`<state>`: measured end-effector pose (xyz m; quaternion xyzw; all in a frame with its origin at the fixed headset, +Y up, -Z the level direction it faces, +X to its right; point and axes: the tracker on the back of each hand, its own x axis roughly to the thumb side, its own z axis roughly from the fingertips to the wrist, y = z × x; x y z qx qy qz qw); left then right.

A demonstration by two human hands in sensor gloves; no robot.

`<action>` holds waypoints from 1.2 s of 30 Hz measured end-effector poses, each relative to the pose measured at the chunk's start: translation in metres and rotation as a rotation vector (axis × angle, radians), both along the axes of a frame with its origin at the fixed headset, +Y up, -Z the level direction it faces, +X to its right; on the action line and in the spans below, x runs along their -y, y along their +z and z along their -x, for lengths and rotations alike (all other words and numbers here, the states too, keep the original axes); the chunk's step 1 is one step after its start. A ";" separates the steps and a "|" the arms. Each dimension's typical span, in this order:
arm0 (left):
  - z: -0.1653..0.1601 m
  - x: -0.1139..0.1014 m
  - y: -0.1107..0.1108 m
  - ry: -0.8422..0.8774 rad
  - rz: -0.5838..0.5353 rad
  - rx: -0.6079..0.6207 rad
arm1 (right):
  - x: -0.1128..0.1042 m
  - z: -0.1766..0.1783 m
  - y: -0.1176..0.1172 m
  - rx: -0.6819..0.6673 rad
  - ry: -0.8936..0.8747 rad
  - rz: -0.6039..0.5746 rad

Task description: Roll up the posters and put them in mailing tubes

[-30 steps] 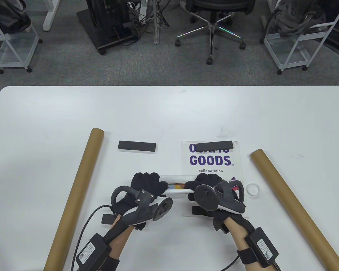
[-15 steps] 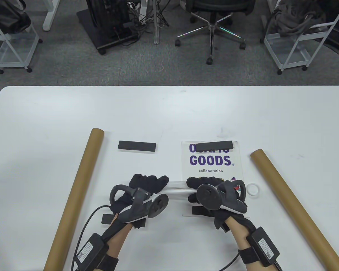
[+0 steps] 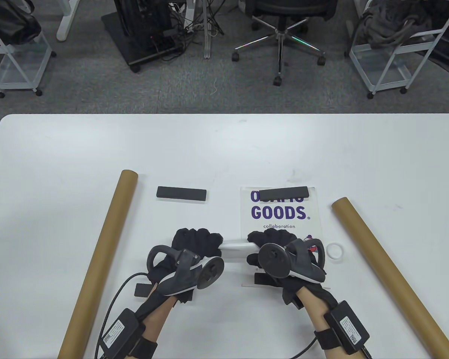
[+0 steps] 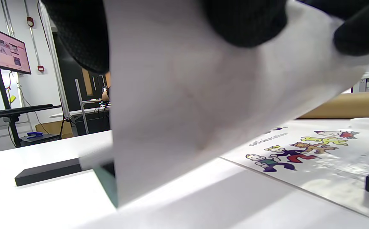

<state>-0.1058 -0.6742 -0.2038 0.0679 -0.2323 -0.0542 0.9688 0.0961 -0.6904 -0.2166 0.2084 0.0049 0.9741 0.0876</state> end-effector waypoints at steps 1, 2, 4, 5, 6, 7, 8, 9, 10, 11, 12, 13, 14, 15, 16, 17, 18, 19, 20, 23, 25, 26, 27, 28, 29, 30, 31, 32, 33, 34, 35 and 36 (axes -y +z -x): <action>0.000 0.000 0.000 -0.004 -0.011 -0.001 | 0.000 0.000 0.000 0.002 -0.009 0.002; -0.001 -0.001 0.000 -0.012 -0.012 -0.001 | 0.000 0.000 0.000 0.005 -0.012 0.002; -0.001 -0.002 0.000 -0.006 -0.003 -0.003 | 0.000 0.001 0.001 0.006 -0.001 0.000; -0.001 -0.002 0.001 -0.018 -0.017 -0.003 | 0.001 0.001 0.001 0.003 -0.001 0.015; -0.001 -0.002 0.002 -0.039 -0.036 -0.001 | 0.001 0.000 0.001 0.002 -0.016 0.017; -0.001 -0.001 0.002 -0.046 -0.043 0.000 | 0.002 0.000 0.002 0.002 -0.022 0.009; -0.001 -0.001 0.003 -0.045 -0.041 0.000 | 0.002 0.000 0.002 0.003 -0.015 0.004; -0.001 0.000 0.003 -0.047 -0.038 -0.001 | 0.003 0.000 0.002 0.003 -0.012 0.002; -0.001 0.001 0.003 -0.050 -0.037 -0.003 | 0.003 0.001 0.002 0.004 -0.008 -0.001; -0.002 0.001 0.003 -0.068 -0.037 0.000 | 0.004 0.001 0.003 0.008 -0.003 -0.010; -0.003 0.001 0.004 -0.080 -0.050 0.001 | 0.004 0.002 0.003 0.007 0.004 -0.012; -0.004 0.000 0.006 -0.106 -0.089 0.004 | 0.003 0.003 0.003 0.015 0.032 -0.005; -0.006 0.000 0.006 -0.130 -0.115 0.008 | 0.003 0.004 0.004 0.017 0.051 -0.004; -0.007 -0.001 0.007 -0.154 -0.128 0.012 | 0.002 0.006 0.004 0.013 0.059 -0.022; -0.008 0.000 0.008 -0.151 -0.123 0.017 | 0.002 0.006 0.005 0.018 0.065 -0.034; -0.007 0.000 0.007 -0.139 -0.109 0.018 | 0.001 0.006 0.005 0.014 0.069 -0.028; -0.006 0.000 0.007 -0.123 -0.087 0.017 | 0.001 0.006 0.004 0.004 0.060 -0.018; -0.005 0.000 0.006 -0.116 -0.078 0.014 | 0.002 0.005 0.004 -0.002 0.047 -0.009; -0.004 0.000 0.006 -0.115 -0.074 0.013 | 0.002 0.004 0.004 -0.005 0.036 -0.009; -0.003 -0.001 0.004 -0.094 -0.063 0.009 | 0.002 0.004 0.003 -0.007 0.033 0.004; -0.002 0.000 0.004 -0.093 -0.063 0.005 | 0.001 0.002 0.002 -0.003 0.024 0.000; -0.001 0.000 0.003 -0.094 -0.063 0.003 | 0.002 0.002 0.002 -0.002 0.014 0.006; -0.001 0.000 0.003 -0.090 -0.061 0.001 | 0.002 0.001 0.001 0.003 0.007 0.007; 0.000 0.000 0.002 -0.079 -0.052 -0.002 | 0.002 0.001 0.001 0.005 0.006 0.006; 0.000 0.000 0.002 -0.069 -0.046 -0.002 | 0.003 0.001 0.000 0.010 0.012 0.011; 0.000 0.000 0.002 -0.062 -0.041 -0.002 | 0.003 0.001 0.000 0.010 0.016 0.022; 0.000 0.000 0.002 -0.059 -0.039 -0.004 | 0.003 0.001 0.000 0.009 0.011 0.024; 0.000 0.002 0.002 -0.063 -0.042 -0.005 | 0.003 0.001 0.000 0.012 0.002 0.018; -0.001 0.002 0.003 -0.075 -0.077 -0.004 | 0.003 0.001 0.000 0.012 0.001 0.021; -0.002 0.002 0.003 -0.093 -0.086 -0.001 | 0.002 0.001 0.000 0.007 0.000 0.037; -0.002 0.002 0.003 -0.094 -0.081 -0.002 | 0.003 0.000 0.000 0.001 -0.006 0.055; -0.001 0.002 0.004 -0.082 -0.076 -0.003 | 0.003 -0.001 0.000 -0.001 -0.010 0.062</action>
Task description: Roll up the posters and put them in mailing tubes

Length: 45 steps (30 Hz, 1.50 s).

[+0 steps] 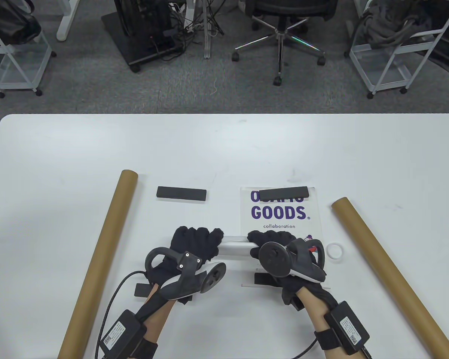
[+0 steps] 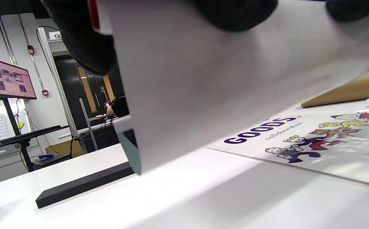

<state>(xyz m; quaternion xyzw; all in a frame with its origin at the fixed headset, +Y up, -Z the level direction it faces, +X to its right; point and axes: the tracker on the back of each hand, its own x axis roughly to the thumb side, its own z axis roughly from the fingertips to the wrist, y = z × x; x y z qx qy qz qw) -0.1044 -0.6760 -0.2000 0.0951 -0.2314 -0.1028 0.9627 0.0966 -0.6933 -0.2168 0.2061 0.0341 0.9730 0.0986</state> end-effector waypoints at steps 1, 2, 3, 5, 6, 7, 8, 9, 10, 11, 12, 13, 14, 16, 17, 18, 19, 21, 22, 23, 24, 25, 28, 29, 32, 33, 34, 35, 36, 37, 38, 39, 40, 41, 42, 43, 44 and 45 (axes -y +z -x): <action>0.000 -0.001 0.000 0.018 0.015 0.002 | 0.000 -0.002 -0.001 -0.002 0.000 0.010; 0.000 -0.001 0.000 0.029 0.024 0.004 | 0.000 -0.002 -0.001 -0.004 -0.001 0.014; -0.001 -0.002 0.001 0.039 0.027 0.000 | 0.001 -0.002 -0.001 0.003 0.014 -0.002; -0.003 -0.003 0.002 0.016 -0.001 0.003 | 0.001 -0.002 -0.002 0.013 0.032 -0.027; -0.003 -0.003 0.003 -0.006 -0.020 0.000 | 0.001 -0.001 -0.001 0.016 0.019 -0.027; -0.002 -0.004 0.003 -0.018 -0.039 0.003 | 0.001 -0.001 -0.001 0.013 0.013 -0.025; -0.001 -0.004 0.002 0.000 -0.031 0.001 | 0.002 -0.001 -0.001 0.012 0.011 -0.025; 0.000 -0.004 0.002 0.016 -0.016 -0.003 | 0.003 -0.001 -0.001 0.008 0.006 -0.029; 0.001 -0.003 0.001 0.028 0.002 -0.006 | 0.004 0.000 -0.001 0.005 -0.004 -0.033; 0.002 -0.003 0.000 0.028 0.000 -0.007 | 0.004 0.000 -0.001 0.002 -0.005 -0.034; 0.002 -0.003 0.000 0.021 -0.002 -0.007 | 0.004 0.000 -0.001 0.000 -0.006 -0.037; 0.003 -0.003 0.000 0.020 -0.001 -0.007 | 0.004 0.000 -0.001 0.001 -0.007 -0.042; 0.003 -0.002 -0.001 0.024 0.008 -0.009 | 0.004 0.001 -0.001 0.002 -0.004 -0.046; 0.003 -0.001 -0.002 0.037 0.031 -0.016 | 0.003 0.001 0.000 0.008 0.005 -0.052; 0.003 -0.001 -0.002 0.040 0.041 -0.020 | 0.003 0.001 -0.001 0.012 0.010 -0.052; 0.003 -0.001 -0.003 0.038 0.053 -0.023 | 0.003 0.001 0.000 0.016 0.014 -0.050; 0.003 -0.001 -0.003 0.040 0.054 -0.024 | 0.003 0.001 0.000 0.019 0.014 -0.054; 0.002 -0.001 -0.002 0.036 0.050 -0.023 | 0.002 0.000 0.000 0.016 0.008 -0.056; 0.002 -0.002 -0.001 0.038 0.048 -0.019 | 0.002 0.000 0.000 0.006 0.001 -0.044; 0.002 -0.002 -0.001 0.038 0.047 -0.016 | 0.002 0.000 0.000 -0.004 -0.004 -0.036; 0.003 -0.002 -0.001 0.037 0.049 -0.013 | 0.002 0.000 0.001 -0.007 -0.017 -0.049; 0.003 -0.002 -0.001 0.047 0.053 -0.012 | 0.002 -0.001 0.000 -0.007 -0.019 -0.051; 0.005 -0.001 -0.002 0.062 0.063 -0.011 | 0.003 -0.002 0.000 0.000 -0.021 -0.050; 0.005 -0.001 -0.003 0.071 0.062 -0.012 | 0.003 -0.003 -0.001 0.005 -0.023 -0.044; 0.006 -0.001 -0.004 0.082 0.056 -0.013 | 0.004 -0.006 -0.003 0.011 -0.032 -0.046; 0.006 -0.001 -0.004 0.082 0.053 -0.014 | 0.004 -0.007 -0.003 0.010 -0.040 -0.069; 0.006 -0.001 -0.004 0.086 0.055 -0.018 | 0.002 -0.008 -0.004 0.011 -0.051 -0.097; 0.006 -0.001 -0.004 0.086 0.054 -0.018 | 0.002 -0.008 -0.004 0.010 -0.056 -0.107; 0.006 -0.001 -0.005 0.084 0.055 -0.019 | 0.001 -0.009 -0.004 0.010 -0.064 -0.113; 0.007 -0.001 -0.005 0.087 0.056 -0.019 | 0.001 -0.009 -0.004 0.011 -0.066 -0.109; 0.006 -0.001 -0.005 0.088 0.057 -0.019 | 0.001 -0.009 -0.005 0.010 -0.067 -0.102; 0.006 0.000 -0.005 0.088 0.062 -0.019 | 0.001 -0.009 -0.005 0.009 -0.066 -0.092; 0.006 0.000 -0.004 0.082 0.062 -0.017 | 0.002 -0.008 -0.005 0.007 -0.061 -0.078; 0.005 0.001 -0.004 0.077 0.066 -0.017 | 0.003 -0.007 -0.004 0.006 -0.055 -0.059; 0.004 0.001 -0.004 0.075 0.072 -0.018 | 0.003 -0.007 -0.005 0.000 -0.052 -0.029; 0.004 0.001 -0.005 0.071 0.074 -0.020 | 0.002 -0.006 -0.004 0.004 -0.051 0.000; 0.004 0.001 -0.005 0.069 0.073 -0.021 | 0.002 -0.005 -0.003 0.003 -0.041 0.007; 0.006 0.000 -0.005 0.074 0.066 -0.024 | 0.001 -0.004 -0.003 -0.006 -0.034 0.007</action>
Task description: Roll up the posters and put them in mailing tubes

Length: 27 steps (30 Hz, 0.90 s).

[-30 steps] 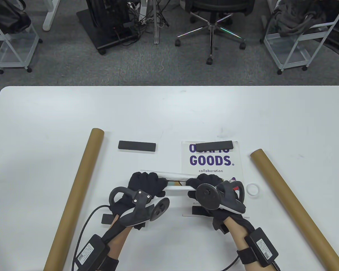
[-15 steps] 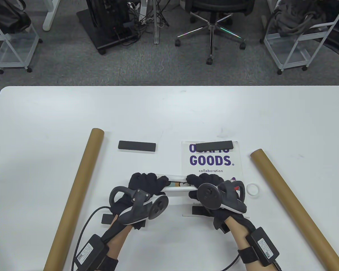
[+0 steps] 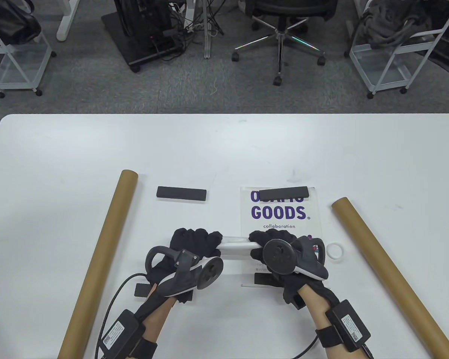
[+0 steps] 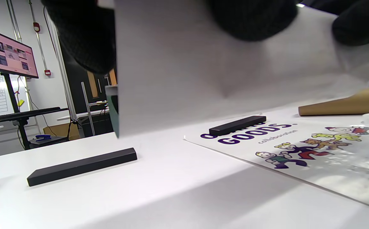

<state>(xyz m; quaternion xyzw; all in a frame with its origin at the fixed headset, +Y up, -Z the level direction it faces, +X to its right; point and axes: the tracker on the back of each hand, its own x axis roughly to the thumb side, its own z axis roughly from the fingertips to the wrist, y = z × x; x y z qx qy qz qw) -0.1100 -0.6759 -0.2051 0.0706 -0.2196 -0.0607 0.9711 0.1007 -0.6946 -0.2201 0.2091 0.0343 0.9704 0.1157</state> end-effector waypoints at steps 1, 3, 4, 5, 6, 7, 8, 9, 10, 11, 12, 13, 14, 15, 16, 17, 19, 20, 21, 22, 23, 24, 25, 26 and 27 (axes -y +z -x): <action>0.000 0.000 0.000 0.008 -0.001 -0.001 | 0.000 0.001 0.001 -0.003 0.007 -0.014; 0.001 -0.001 0.001 0.000 -0.019 -0.001 | 0.001 0.003 0.001 -0.004 0.040 -0.052; 0.001 -0.001 0.001 -0.005 -0.029 0.001 | 0.001 0.003 0.001 0.002 0.027 -0.052; 0.001 -0.002 0.001 -0.006 -0.031 0.001 | 0.001 0.002 0.001 0.001 0.011 -0.044; 0.001 -0.002 0.002 -0.005 -0.030 0.001 | 0.002 0.002 0.001 0.002 0.004 -0.038; 0.001 -0.001 0.001 -0.003 -0.025 0.000 | 0.002 0.001 0.001 0.000 -0.005 -0.037; 0.001 -0.001 0.001 -0.004 -0.023 0.001 | 0.002 0.001 0.001 0.000 -0.005 -0.037; 0.000 -0.001 0.002 -0.009 -0.023 0.002 | 0.003 0.001 0.001 -0.006 -0.001 -0.028; 0.000 -0.001 0.002 -0.012 -0.022 0.002 | 0.003 0.001 0.001 -0.008 -0.004 -0.031; 0.000 -0.001 0.002 -0.012 -0.020 0.001 | 0.003 0.001 0.001 -0.009 -0.007 -0.037; 0.000 -0.001 0.001 -0.009 -0.011 -0.001 | 0.003 0.001 0.001 -0.010 -0.006 -0.036; 0.001 -0.001 0.001 -0.007 -0.005 -0.002 | 0.003 0.001 0.001 -0.010 -0.007 -0.034; 0.001 0.000 0.001 -0.008 -0.008 -0.003 | 0.003 0.001 0.001 -0.010 -0.007 -0.035; 0.001 0.000 0.001 -0.012 -0.009 -0.002 | 0.003 0.001 0.001 -0.010 -0.006 -0.035; 0.000 0.000 0.001 -0.015 -0.008 -0.003 | 0.003 0.001 0.001 -0.010 -0.005 -0.036; 0.000 0.000 0.001 -0.016 -0.008 -0.003 | 0.003 0.001 0.001 -0.010 -0.003 -0.036; 0.000 0.000 0.001 -0.030 -0.009 -0.006 | 0.003 0.002 0.001 -0.013 0.001 -0.034; 0.000 0.000 0.002 -0.034 -0.006 -0.007 | 0.003 0.002 0.001 -0.017 0.000 -0.029; 0.000 -0.001 0.002 -0.036 -0.002 -0.010 | 0.004 0.002 0.001 -0.018 -0.002 -0.027; 0.000 -0.001 0.002 -0.033 -0.004 -0.016 | 0.004 0.001 0.001 -0.017 -0.003 -0.030; -0.001 -0.002 0.003 -0.036 -0.018 -0.023 | 0.003 0.001 0.001 -0.013 -0.005 -0.035; -0.002 -0.003 0.003 -0.051 -0.029 -0.019 | 0.002 0.001 0.001 -0.010 -0.007 -0.040; -0.002 -0.004 0.004 -0.055 -0.031 -0.017 | 0.002 0.002 0.001 -0.005 -0.006 -0.044; -0.003 -0.004 0.005 -0.049 -0.032 -0.012 | 0.001 0.001 0.002 0.002 0.008 -0.055; -0.003 -0.004 0.005 -0.049 -0.027 -0.010 | 0.001 0.001 0.002 0.005 0.017 -0.060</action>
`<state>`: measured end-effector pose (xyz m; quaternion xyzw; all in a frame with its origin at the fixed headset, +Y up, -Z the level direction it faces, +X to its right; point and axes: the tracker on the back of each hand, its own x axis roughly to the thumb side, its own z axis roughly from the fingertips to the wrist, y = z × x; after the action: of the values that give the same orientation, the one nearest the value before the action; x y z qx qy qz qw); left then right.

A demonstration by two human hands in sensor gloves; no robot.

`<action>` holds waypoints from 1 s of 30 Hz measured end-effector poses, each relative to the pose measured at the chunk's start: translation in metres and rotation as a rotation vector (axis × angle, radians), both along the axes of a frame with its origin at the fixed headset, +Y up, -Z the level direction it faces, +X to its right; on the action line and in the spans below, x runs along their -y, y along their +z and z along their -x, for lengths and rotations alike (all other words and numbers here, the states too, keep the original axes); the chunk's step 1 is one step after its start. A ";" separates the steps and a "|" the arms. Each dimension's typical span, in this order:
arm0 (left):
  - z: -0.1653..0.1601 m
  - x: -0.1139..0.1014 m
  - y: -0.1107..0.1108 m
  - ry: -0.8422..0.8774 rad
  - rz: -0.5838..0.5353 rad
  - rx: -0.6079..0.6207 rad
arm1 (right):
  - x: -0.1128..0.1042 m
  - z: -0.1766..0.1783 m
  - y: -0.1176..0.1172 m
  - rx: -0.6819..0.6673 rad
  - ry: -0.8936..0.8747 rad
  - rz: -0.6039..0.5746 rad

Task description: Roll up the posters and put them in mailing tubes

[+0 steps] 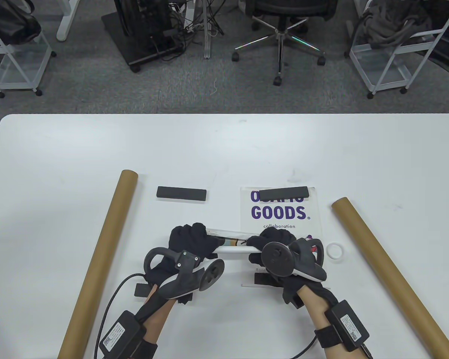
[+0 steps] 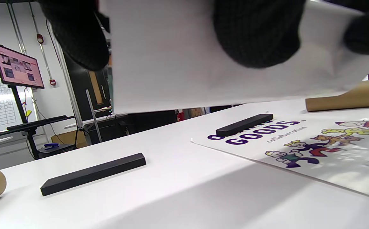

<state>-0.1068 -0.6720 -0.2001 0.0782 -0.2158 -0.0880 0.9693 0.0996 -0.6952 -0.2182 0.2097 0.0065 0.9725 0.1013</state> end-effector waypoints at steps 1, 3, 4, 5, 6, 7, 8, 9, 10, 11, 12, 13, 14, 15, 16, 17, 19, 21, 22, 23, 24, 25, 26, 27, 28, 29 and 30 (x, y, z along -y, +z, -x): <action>0.000 0.000 0.000 -0.003 0.022 0.002 | -0.001 0.000 0.000 -0.004 0.001 0.006; 0.001 0.001 -0.001 0.024 0.034 0.006 | -0.001 0.000 0.001 -0.004 0.002 0.005; 0.002 0.002 -0.002 0.033 0.048 0.004 | -0.001 0.000 0.001 -0.009 0.003 0.018; 0.004 0.002 -0.003 0.044 0.056 -0.001 | 0.000 0.000 0.001 -0.015 0.000 0.033; 0.005 0.002 -0.003 0.052 0.053 -0.003 | 0.000 0.001 0.001 -0.018 0.000 0.035; 0.007 0.001 -0.004 0.060 0.055 -0.004 | 0.000 0.001 0.002 -0.023 -0.002 0.033; 0.008 0.001 -0.005 0.065 0.059 -0.007 | 0.000 0.002 0.002 -0.025 -0.002 0.032; 0.009 0.001 -0.005 0.075 0.062 -0.008 | 0.000 0.002 0.002 -0.026 -0.003 0.033; 0.010 0.001 -0.005 0.080 0.062 -0.007 | 0.000 0.002 0.002 -0.027 -0.004 0.031; 0.011 0.000 -0.005 0.084 0.064 -0.009 | 0.000 0.002 0.001 -0.029 -0.007 0.029; 0.011 0.001 -0.006 0.085 0.065 -0.009 | 0.001 0.002 0.001 -0.029 -0.011 0.034; 0.011 0.001 -0.006 0.086 0.065 -0.009 | 0.001 0.002 0.001 -0.028 -0.012 0.033; 0.011 0.000 -0.006 0.086 0.062 -0.009 | 0.001 0.001 0.000 -0.026 -0.018 0.031; 0.011 0.000 -0.006 0.088 0.061 -0.008 | 0.002 0.000 0.000 -0.025 -0.022 0.034; 0.011 0.001 -0.006 0.095 0.063 -0.006 | 0.002 0.000 0.000 -0.025 -0.025 0.037; 0.011 0.000 -0.006 0.101 0.065 -0.005 | 0.002 -0.001 0.000 -0.024 -0.025 0.036; 0.011 0.002 -0.006 0.098 0.061 -0.008 | 0.002 -0.001 0.000 -0.021 -0.023 0.038; 0.010 0.004 -0.006 0.073 0.047 -0.009 | 0.002 0.001 0.000 -0.029 -0.026 0.035; 0.009 0.005 -0.006 0.063 0.045 -0.009 | 0.001 0.002 0.001 -0.031 -0.016 0.028; 0.009 0.005 -0.006 0.055 0.045 -0.009 | 0.001 0.003 0.002 -0.032 -0.008 0.028; 0.008 0.006 -0.006 0.039 0.051 -0.007 | 0.000 0.005 0.003 -0.033 0.001 0.034; 0.007 0.006 -0.005 0.033 0.054 -0.009 | 0.000 0.005 0.003 -0.031 0.001 0.041; 0.007 0.007 -0.005 0.027 0.050 -0.011 | 0.000 0.006 0.003 -0.028 -0.004 0.054; 0.006 0.006 -0.005 0.017 0.043 -0.013 | -0.001 0.006 0.003 -0.031 -0.004 0.062; 0.006 0.006 -0.005 0.013 0.038 -0.014 | -0.002 0.005 0.003 -0.031 0.000 0.067; 0.006 0.005 -0.005 0.013 0.030 -0.013 | -0.002 0.004 0.003 -0.030 0.001 0.071; 0.005 0.004 -0.004 0.024 0.017 -0.013 | -0.001 0.004 0.003 -0.033 0.000 0.070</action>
<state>-0.1118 -0.6759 -0.2041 0.0720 -0.2091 -0.0753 0.9723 0.0955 -0.6939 -0.2157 0.2222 0.0425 0.9680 0.1083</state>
